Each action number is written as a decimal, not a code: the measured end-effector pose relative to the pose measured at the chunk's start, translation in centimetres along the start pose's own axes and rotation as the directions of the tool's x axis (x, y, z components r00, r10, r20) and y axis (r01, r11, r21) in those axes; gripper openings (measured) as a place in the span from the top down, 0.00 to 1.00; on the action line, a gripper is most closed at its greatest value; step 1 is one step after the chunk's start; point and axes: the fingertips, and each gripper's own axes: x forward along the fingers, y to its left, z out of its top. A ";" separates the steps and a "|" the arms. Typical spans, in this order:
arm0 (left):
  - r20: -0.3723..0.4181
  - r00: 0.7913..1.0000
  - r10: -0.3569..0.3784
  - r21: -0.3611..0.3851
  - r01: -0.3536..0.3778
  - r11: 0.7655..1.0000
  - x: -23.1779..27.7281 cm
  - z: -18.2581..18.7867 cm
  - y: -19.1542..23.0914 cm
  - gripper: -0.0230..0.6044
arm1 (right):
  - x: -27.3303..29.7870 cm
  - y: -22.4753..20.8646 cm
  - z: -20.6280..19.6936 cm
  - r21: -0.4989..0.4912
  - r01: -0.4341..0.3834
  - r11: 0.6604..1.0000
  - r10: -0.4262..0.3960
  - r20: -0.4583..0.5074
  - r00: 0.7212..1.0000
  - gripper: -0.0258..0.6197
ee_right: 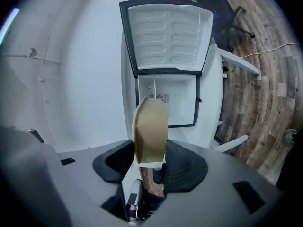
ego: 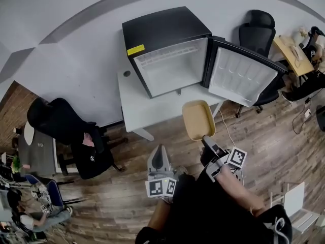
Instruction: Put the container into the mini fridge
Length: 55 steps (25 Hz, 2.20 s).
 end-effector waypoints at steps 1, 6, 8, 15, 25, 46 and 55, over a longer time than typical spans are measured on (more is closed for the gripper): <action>0.001 1.000 -0.006 0.008 0.006 1.000 0.7 0.4 0.5 0.93 | 1.0 0.1 0.1 0.004 -0.001 1.000 0.000 0.006 1.000 0.62; 0.006 1.000 -0.029 0.005 0.029 1.000 3.4 1.4 1.7 0.93 | 4.9 0.5 1.0 0.006 -0.010 1.000 0.010 0.018 1.000 0.62; 0.002 0.999 -0.034 0.003 0.034 0.999 4.7 1.3 2.0 0.93 | 6.6 0.6 1.8 0.004 -0.019 1.000 0.019 0.018 1.000 0.62; 0.010 1.000 -0.021 0.010 0.020 1.000 11.0 1.2 3.5 0.93 | 13.4 -0.2 5.8 0.005 -0.033 0.999 0.033 -0.018 0.999 0.62; 0.033 0.999 0.029 0.013 -0.030 0.999 21.0 1.4 4.1 0.93 | 21.9 0.2 12.2 0.004 -0.067 0.998 0.067 -0.096 0.993 0.62; -0.017 0.999 -0.045 0.007 0.046 0.999 27.8 2.2 6.8 0.93 | 30.2 -0.7 15.9 -0.034 -0.041 0.999 0.039 -0.055 0.998 0.61; -0.015 0.998 -0.054 -0.010 0.054 0.998 27.5 2.3 7.4 0.93 | 32.4 -0.9 17.3 -0.053 -0.023 0.998 0.022 -0.016 1.000 0.61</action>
